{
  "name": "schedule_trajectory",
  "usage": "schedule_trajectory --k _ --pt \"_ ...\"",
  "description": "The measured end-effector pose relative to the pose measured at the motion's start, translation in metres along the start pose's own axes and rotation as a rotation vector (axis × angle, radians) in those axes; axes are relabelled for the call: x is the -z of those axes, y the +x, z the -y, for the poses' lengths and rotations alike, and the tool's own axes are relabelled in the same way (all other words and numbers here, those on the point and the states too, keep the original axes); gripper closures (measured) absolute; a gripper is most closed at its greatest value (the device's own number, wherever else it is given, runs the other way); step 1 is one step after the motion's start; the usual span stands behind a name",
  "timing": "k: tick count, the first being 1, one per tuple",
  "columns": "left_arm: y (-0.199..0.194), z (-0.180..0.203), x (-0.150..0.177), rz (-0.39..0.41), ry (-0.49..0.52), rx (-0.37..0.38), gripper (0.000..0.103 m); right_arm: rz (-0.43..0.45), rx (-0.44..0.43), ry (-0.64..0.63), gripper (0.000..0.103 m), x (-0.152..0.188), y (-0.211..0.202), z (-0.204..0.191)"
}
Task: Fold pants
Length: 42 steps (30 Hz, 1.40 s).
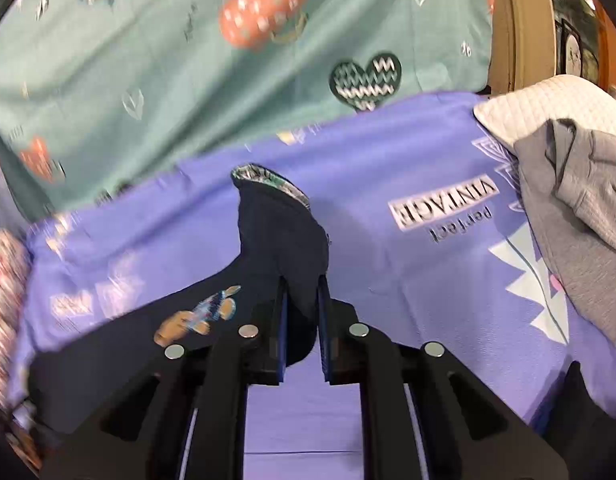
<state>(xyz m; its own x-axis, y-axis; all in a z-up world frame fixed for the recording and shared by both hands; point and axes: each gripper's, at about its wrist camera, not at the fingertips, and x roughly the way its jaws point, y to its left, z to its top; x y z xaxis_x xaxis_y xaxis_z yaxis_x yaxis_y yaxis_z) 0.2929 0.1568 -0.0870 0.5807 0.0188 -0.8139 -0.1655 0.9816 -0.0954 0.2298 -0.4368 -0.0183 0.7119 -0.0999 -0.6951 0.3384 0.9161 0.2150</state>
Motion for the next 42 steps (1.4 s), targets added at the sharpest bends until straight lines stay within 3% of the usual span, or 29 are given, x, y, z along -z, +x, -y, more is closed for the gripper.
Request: schedule_trajectory --k 4,6,8,10,12,17,19,21,22,23,24,27,30,33,34,35,37,38,40,41,42 --pt "0.006 0.004 -0.001 -0.003 0.034 -0.022 0.009 -0.077 0.044 0.027 0.088 0.022 0.041 0.008" --pt "0.004 0.002 -0.002 -0.009 0.027 -0.015 0.009 -0.135 0.099 0.075 0.079 0.03 0.053 0.016" --pt "0.003 0.0 -0.003 -0.019 0.015 -0.007 0.009 -0.113 0.176 0.111 0.047 0.034 0.047 0.025" --pt "0.0 -0.002 -0.003 -0.021 0.002 0.003 0.009 -0.036 0.287 0.137 0.04 0.028 0.032 0.036" --pt "-0.004 -0.004 -0.004 -0.022 -0.015 0.022 0.009 -0.032 0.34 0.171 0.039 0.026 0.027 0.046" --pt "-0.02 -0.005 -0.005 -0.008 -0.033 0.063 0.009 -0.109 0.129 0.268 0.039 0.029 0.037 0.061" --pt "-0.027 -0.004 -0.003 0.008 -0.026 0.066 0.009 -0.16 0.033 0.327 0.04 0.034 0.048 0.06" --pt "-0.032 -0.002 -0.001 0.018 -0.012 0.062 0.009 -0.148 0.083 0.269 0.041 0.033 0.051 0.049" --pt "-0.034 -0.001 0.0 0.022 -0.003 0.059 0.009 -0.151 0.097 0.224 0.054 0.032 0.053 0.038" --pt "-0.035 0.0 0.0 0.024 0.005 0.053 0.009 -0.159 0.078 0.218 0.083 0.031 0.056 0.034" --pt "-0.036 0.0 0.0 0.025 0.012 0.043 0.009 -0.172 0.047 0.237 0.088 0.028 0.059 0.033" --pt "-0.039 -0.004 -0.001 0.023 0.007 0.036 0.009 -0.104 0.091 0.192 0.091 0.017 0.04 0.019" --pt "-0.039 -0.012 -0.003 0.028 -0.002 0.019 0.009 -0.076 0.247 0.092 0.092 0.017 0.023 -0.001" --pt "-0.035 -0.017 -0.007 0.011 0.006 -0.012 0.009 -0.174 0.386 -0.014 0.082 0.028 0.047 -0.012" --pt "-0.034 -0.019 -0.009 0.007 0.007 -0.014 0.009 -0.203 0.441 -0.037 0.063 0.031 0.054 -0.012" --pt "-0.035 -0.021 -0.012 0.005 0.006 -0.012 0.009 -0.202 0.486 -0.043 0.051 0.031 0.055 -0.008" --pt "-0.039 -0.029 -0.017 0.007 -0.003 -0.002 0.009 -0.116 0.494 0.014 0.051 0.029 0.035 -0.002" --pt "-0.04 -0.032 -0.018 0.009 -0.006 0.001 0.009 -0.047 0.478 0.05 0.048 0.024 0.024 -0.001" --pt "-0.039 -0.036 -0.024 0.002 0.002 -0.005 0.009 0.079 0.35 0.098 0.039 0.014 0.007 -0.006" --pt "-0.035 -0.037 -0.028 -0.007 0.015 -0.005 0.009 0.078 0.292 0.085 0.03 0.011 0.008 -0.011" --pt "-0.031 -0.036 -0.032 -0.018 0.028 -0.002 0.009 0.043 0.239 0.048 0.028 0.005 0.016 -0.017"
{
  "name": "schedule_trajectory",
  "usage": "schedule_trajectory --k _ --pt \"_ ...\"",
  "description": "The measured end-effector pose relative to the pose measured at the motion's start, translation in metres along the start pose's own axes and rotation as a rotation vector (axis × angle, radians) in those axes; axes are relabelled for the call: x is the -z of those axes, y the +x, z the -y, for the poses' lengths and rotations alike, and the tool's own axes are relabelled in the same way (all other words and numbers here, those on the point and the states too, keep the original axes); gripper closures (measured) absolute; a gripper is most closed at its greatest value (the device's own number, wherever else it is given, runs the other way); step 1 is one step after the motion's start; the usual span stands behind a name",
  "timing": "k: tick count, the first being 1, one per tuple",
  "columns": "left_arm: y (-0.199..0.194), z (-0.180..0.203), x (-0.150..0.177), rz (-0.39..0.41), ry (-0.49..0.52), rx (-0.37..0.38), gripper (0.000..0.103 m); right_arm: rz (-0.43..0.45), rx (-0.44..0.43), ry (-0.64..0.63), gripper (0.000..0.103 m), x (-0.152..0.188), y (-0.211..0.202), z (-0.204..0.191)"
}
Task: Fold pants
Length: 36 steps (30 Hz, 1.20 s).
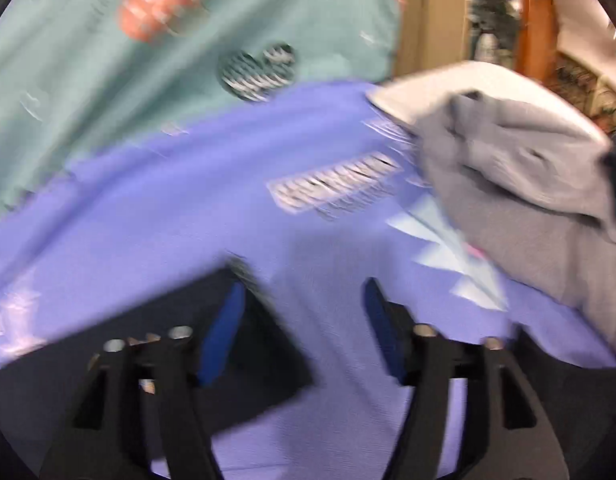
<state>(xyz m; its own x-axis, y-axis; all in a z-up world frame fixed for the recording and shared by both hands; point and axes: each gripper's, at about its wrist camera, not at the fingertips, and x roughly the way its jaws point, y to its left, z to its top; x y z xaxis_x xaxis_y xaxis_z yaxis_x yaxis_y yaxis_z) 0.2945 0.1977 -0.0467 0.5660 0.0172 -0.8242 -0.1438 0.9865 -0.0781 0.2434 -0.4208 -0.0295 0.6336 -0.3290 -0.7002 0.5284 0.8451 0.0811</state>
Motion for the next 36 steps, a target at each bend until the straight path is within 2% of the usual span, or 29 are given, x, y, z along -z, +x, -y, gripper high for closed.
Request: schedule_trajectory --k 2,4,7,10,12,13,14,15,17,18,19,20,21,22,23,25,26,28,31,33,34,36 --pt "0.01 0.002 -0.008 -0.031 0.022 0.004 0.009 -0.042 -0.044 -0.051 0.027 -0.005 0.014 -0.015" --pt "0.024 0.004 -0.018 -0.072 0.035 0.045 0.009 -0.073 -0.067 -0.078 0.027 -0.01 0.028 -0.029" --pt "0.039 0.005 -0.031 -0.106 0.054 0.168 0.009 -0.177 -0.144 -0.035 0.027 -0.018 0.057 -0.036" --pt "0.054 0.007 -0.041 -0.132 0.114 0.218 0.009 -0.19 -0.14 0.008 0.027 -0.024 0.07 -0.037" --pt "0.066 0.003 -0.046 -0.178 0.087 0.257 0.01 -0.219 -0.127 -0.009 0.027 -0.028 0.08 -0.04" --pt "0.066 0.004 -0.046 -0.172 0.089 0.258 0.011 -0.235 -0.135 -0.018 0.027 -0.027 0.08 -0.042" --pt "0.065 0.007 -0.046 -0.159 0.112 0.259 0.019 -0.254 -0.134 -0.032 0.027 -0.027 0.082 -0.043" --pt "0.063 0.013 -0.044 -0.142 0.167 0.251 0.022 -0.262 -0.132 -0.042 0.027 -0.027 0.084 -0.044" --pt "0.058 0.02 -0.038 -0.108 0.245 0.224 0.023 -0.265 -0.137 -0.033 0.027 -0.025 0.084 -0.042" --pt "0.06 0.022 -0.039 -0.108 0.255 0.221 0.024 -0.294 -0.138 -0.033 0.03 -0.022 0.085 -0.041" --pt "0.062 0.022 -0.04 -0.11 0.257 0.223 0.027 -0.3 -0.114 -0.054 0.04 -0.018 0.085 -0.044" --pt "0.062 0.021 -0.04 -0.112 0.256 0.232 0.039 -0.294 -0.087 -0.08 0.055 -0.017 0.084 -0.045" --pt "0.062 0.022 -0.04 -0.111 0.261 0.25 0.051 -0.287 -0.09 -0.081 0.063 -0.017 0.083 -0.043" --pt "0.059 0.025 -0.04 -0.101 0.283 0.261 0.067 -0.291 -0.129 -0.056 0.084 -0.017 0.082 -0.04" --pt "0.054 0.03 -0.038 -0.076 0.323 0.249 0.075 -0.289 -0.149 -0.037 0.096 -0.019 0.079 -0.038" --pt "0.043 0.043 -0.034 -0.024 0.408 0.185 0.084 -0.244 -0.142 -0.054 0.098 -0.022 0.07 -0.041" --pt "0.039 0.047 -0.034 -0.011 0.414 0.158 0.089 -0.215 -0.138 -0.055 0.098 -0.024 0.066 -0.043" --pt "0.035 0.045 -0.039 0.0 0.374 0.151 0.093 -0.165 -0.132 -0.03 0.098 -0.03 0.058 -0.043" --pt "0.028 0.037 -0.049 0.056 0.316 0.106 0.093 -0.099 -0.105 -0.013 0.098 -0.037 0.054 -0.051" --pt "0.031 0.035 -0.052 0.054 0.277 0.109 0.093 -0.09 -0.075 -0.044 0.098 -0.037 0.062 -0.061" --pt "0.035 0.037 -0.05 0.046 0.276 0.092 0.093 -0.111 -0.02 -0.072 0.097 -0.034 0.071 -0.065" --pt "0.046 0.039 -0.046 0.026 0.277 0.056 0.09 -0.202 0.147 -0.133 0.071 -0.026 0.095 -0.07"
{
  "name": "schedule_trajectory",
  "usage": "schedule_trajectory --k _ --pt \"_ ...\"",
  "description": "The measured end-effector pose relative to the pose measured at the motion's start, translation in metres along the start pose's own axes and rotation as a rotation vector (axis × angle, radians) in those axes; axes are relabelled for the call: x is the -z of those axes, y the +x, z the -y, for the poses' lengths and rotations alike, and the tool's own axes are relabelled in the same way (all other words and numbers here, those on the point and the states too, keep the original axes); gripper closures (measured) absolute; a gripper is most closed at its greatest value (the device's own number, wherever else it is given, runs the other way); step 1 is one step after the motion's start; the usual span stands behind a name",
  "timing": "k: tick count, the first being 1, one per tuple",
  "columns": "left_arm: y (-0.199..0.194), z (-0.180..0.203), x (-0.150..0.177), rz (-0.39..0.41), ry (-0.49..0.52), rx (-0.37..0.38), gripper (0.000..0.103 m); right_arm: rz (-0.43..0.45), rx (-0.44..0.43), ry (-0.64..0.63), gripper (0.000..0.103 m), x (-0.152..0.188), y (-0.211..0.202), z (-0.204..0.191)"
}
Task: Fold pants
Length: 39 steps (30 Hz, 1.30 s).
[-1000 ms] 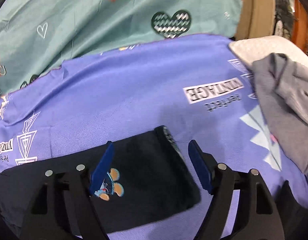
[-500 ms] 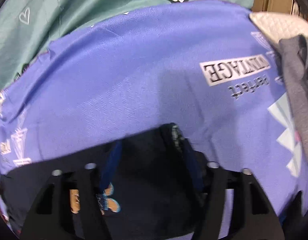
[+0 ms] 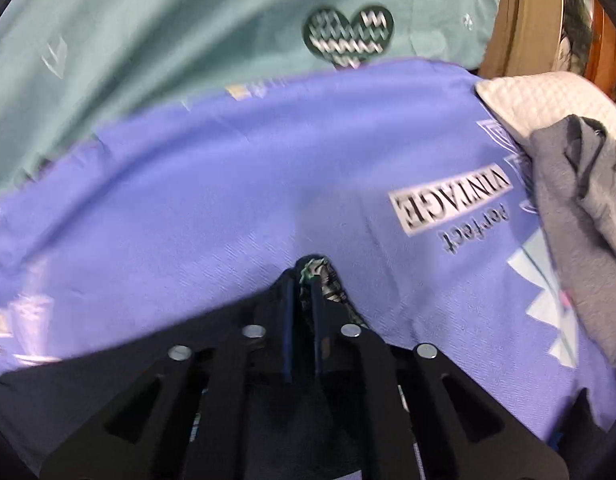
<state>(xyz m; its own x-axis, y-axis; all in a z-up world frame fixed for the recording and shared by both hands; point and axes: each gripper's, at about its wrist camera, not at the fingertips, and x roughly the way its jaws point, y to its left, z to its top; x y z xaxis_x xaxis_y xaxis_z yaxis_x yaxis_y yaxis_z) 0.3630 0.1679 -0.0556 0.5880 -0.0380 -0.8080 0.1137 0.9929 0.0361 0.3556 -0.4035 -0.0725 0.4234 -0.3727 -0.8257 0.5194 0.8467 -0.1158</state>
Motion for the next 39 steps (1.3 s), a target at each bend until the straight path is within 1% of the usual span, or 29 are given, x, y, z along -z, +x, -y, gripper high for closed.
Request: schedule_trajectory --k 1,2,3,5,6,7,8,9,10,11,12,13,14,15,17,20,22,23,24,25,27,29,30,31,32,33,35,36,39 --pt "0.002 0.0 0.003 -0.007 -0.007 -0.013 0.084 0.043 0.071 -0.004 0.052 0.002 -0.003 0.001" --pt "0.002 -0.001 0.005 -0.013 -0.019 -0.023 0.073 0.08 0.134 -0.019 0.05 0.003 -0.01 0.0" --pt "0.001 -0.003 0.007 -0.018 -0.033 -0.043 0.065 0.092 0.154 -0.04 0.05 0.003 -0.015 -0.002" --pt "-0.004 -0.005 0.01 -0.012 -0.031 -0.133 0.024 0.124 0.153 -0.059 0.05 0.006 -0.03 -0.004" --pt "-0.008 -0.006 0.011 -0.008 -0.018 -0.206 0.019 0.152 0.14 -0.053 0.05 0.008 -0.04 -0.004" --pt "-0.012 -0.005 0.012 -0.006 -0.006 -0.244 0.019 0.201 0.079 -0.041 0.046 0.01 -0.056 -0.005" --pt "-0.02 -0.002 0.013 -0.004 0.004 -0.269 0.018 0.225 -0.014 -0.042 0.041 0.013 -0.069 -0.008" --pt "-0.027 -0.002 0.014 0.002 0.0 -0.269 0.018 0.225 -0.126 -0.058 0.041 0.016 -0.077 -0.013" --pt "-0.037 0.0 0.016 0.015 -0.01 -0.259 0.018 0.194 -0.263 -0.101 0.041 0.021 -0.086 -0.024" --pt "-0.045 0.003 0.017 0.03 -0.019 -0.246 0.016 0.162 -0.36 -0.154 0.042 0.026 -0.091 -0.038" --pt "-0.06 0.009 0.02 0.066 -0.036 -0.204 0.013 0.133 -0.442 -0.221 0.044 0.033 -0.097 -0.054" --pt "-0.068 0.013 0.022 0.085 -0.043 -0.179 0.008 0.108 -0.511 -0.294 0.056 0.043 -0.103 -0.074" --pt "-0.079 0.022 0.027 0.114 -0.059 -0.125 0.006 0.081 -0.564 -0.352 0.071 0.052 -0.108 -0.092" --pt "-0.083 0.028 0.03 0.126 -0.07 -0.086 0.006 0.045 -0.619 -0.399 0.073 0.061 -0.111 -0.11" --pt "-0.084 0.044 0.036 0.124 -0.089 0.009 0.006 0.005 -0.681 -0.468 0.073 0.077 -0.115 -0.143" --pt "-0.07 0.058 0.047 0.085 -0.13 0.097 0.006 -0.049 -0.719 -0.547 0.073 0.101 -0.114 -0.183" --pt "-0.051 0.058 0.054 0.026 -0.194 0.146 0.006 -0.108 -0.775 -0.566 0.073 0.112 -0.108 -0.202" --pt "-0.042 0.055 0.057 -0.003 -0.226 0.167 0.006 -0.118 -0.781 -0.582 0.073 0.115 -0.104 -0.209" --pt "-0.031 0.05 0.062 -0.036 -0.267 0.193 0.006 -0.118 -0.773 -0.598 0.073 0.118 -0.103 -0.215" --pt "-0.026 0.047 0.066 -0.054 -0.296 0.207 0.006 -0.078 -0.771 -0.597 0.074 0.118 -0.102 -0.217" --pt "-0.017 0.038 0.073 -0.052 -0.334 0.238 0.006 -0.048 -0.756 -0.558 0.075 0.108 -0.098 -0.217" --pt "-0.018 0.036 0.073 -0.027 -0.33 0.236 0.006 0.032 -0.624 -0.484 0.076 0.094 -0.09 -0.214" --pt "-0.02 0.037 0.073 -0.009 -0.316 0.22 0.006 0.061 -0.573 -0.44 0.08 0.086 -0.086 -0.208" --pt "-0.022 0.039 0.074 0.005 -0.301 0.208 0.004 0.049 -0.579 -0.408 0.083 0.083 -0.086 -0.206" --pt "-0.021 0.041 0.074 0.013 -0.284 0.196 0.003 0.042 -0.573 -0.376 0.079 0.082 -0.088 -0.201" --pt "-0.021 0.042 0.074 0.009 -0.279 0.194 0.003 0.03 -0.612 -0.358 0.077 0.082 -0.092 -0.193" --pt "-0.019 0.043 0.075 0.001 -0.278 0.194 0.002 -0.033 -0.724 -0.392 0.064 0.088 -0.094 -0.181" --pt "-0.019 0.044 0.074 0.004 -0.277 0.188 0.002 -0.052 -0.727 -0.414 0.062 0.09 -0.092 -0.172" --pt "-0.018 0.049 0.072 0.003 -0.252 0.161 0.002 -0.05 -0.568 -0.443 0.06 0.086 -0.073 -0.124"
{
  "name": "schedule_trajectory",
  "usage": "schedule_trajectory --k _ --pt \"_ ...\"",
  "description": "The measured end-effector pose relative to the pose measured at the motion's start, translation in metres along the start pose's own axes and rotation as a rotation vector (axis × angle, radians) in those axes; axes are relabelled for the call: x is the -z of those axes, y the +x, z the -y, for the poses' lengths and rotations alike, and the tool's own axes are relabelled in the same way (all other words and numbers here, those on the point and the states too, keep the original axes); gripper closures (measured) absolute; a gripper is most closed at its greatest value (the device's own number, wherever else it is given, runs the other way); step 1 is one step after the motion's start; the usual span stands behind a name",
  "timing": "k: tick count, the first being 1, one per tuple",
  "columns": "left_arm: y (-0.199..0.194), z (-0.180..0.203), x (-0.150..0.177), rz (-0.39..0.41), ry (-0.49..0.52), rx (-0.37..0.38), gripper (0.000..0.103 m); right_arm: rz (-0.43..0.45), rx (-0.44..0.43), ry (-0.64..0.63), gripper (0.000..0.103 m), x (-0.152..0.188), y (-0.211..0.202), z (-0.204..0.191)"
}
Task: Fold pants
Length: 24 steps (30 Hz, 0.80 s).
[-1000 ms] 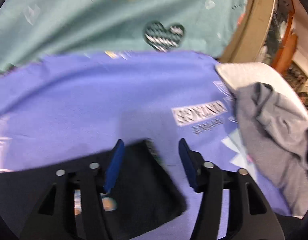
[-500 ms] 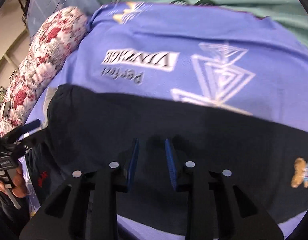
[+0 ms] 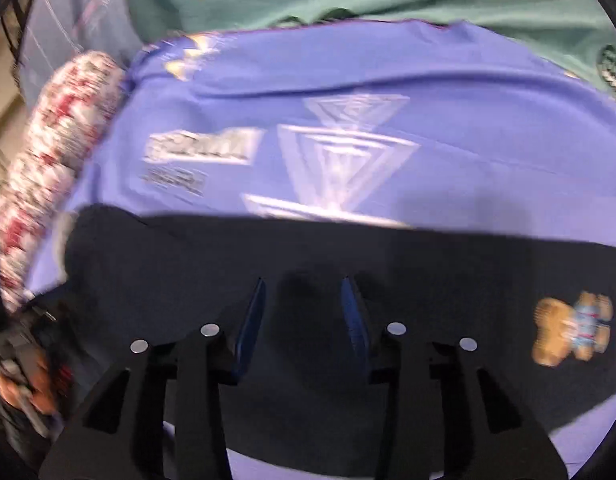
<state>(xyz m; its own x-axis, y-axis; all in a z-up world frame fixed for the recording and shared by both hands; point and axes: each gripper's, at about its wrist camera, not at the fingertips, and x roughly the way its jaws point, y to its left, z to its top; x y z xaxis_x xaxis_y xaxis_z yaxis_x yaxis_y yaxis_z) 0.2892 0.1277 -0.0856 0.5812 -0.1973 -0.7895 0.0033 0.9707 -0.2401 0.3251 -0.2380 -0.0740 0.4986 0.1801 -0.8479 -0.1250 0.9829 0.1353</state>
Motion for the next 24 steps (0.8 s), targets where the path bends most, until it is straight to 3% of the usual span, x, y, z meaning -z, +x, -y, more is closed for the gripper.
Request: schedule_trajectory --k 1,3,4,5,7,8,10,12,15,18,20,21,22,24 --pt "0.001 0.001 0.0 -0.001 0.007 -0.008 0.002 0.01 -0.012 0.031 0.06 0.006 -0.008 0.028" --pt "0.004 0.004 0.001 0.001 0.021 -0.026 0.002 0.017 0.064 0.144 0.06 0.012 -0.023 0.077" --pt "0.005 0.005 0.002 0.003 0.029 -0.036 0.002 0.042 0.056 0.222 0.065 0.015 -0.033 0.109" --pt "0.006 0.006 0.002 0.006 0.038 -0.049 0.002 0.057 0.142 0.284 0.058 0.018 -0.041 0.133" --pt "0.008 0.009 0.003 0.012 0.054 -0.07 0.002 0.062 0.449 0.346 0.054 0.025 -0.048 0.167" --pt "0.009 0.01 0.004 0.015 0.062 -0.079 0.002 0.062 0.493 0.355 0.053 0.029 -0.05 0.175" --pt "0.01 0.012 0.004 0.016 0.075 -0.088 0.002 0.073 0.357 0.38 0.053 0.036 -0.055 0.18" --pt "0.01 0.01 0.003 0.016 0.069 -0.077 0.002 0.088 0.229 0.306 0.052 0.039 -0.061 0.166" --pt "0.009 0.007 0.002 0.019 0.057 -0.062 0.002 0.051 0.169 0.23 0.044 0.043 -0.054 0.156" --pt "0.01 0.008 0.003 0.017 0.066 -0.069 0.002 0.079 0.241 0.299 0.043 0.041 -0.052 0.168" --pt "0.009 0.007 0.002 0.016 0.064 -0.063 0.002 0.09 0.357 0.425 0.043 0.036 -0.058 0.173" --pt "0.008 0.006 0.002 0.013 0.056 -0.053 0.002 0.104 0.362 0.429 0.043 0.034 -0.06 0.165" --pt "0.007 0.005 0.001 0.009 0.05 -0.044 0.002 0.109 0.331 0.376 0.041 0.029 -0.063 0.153" --pt "0.005 0.003 -0.003 0.002 0.052 -0.033 0.002 0.093 0.356 0.214 0.038 0.017 -0.058 0.114"
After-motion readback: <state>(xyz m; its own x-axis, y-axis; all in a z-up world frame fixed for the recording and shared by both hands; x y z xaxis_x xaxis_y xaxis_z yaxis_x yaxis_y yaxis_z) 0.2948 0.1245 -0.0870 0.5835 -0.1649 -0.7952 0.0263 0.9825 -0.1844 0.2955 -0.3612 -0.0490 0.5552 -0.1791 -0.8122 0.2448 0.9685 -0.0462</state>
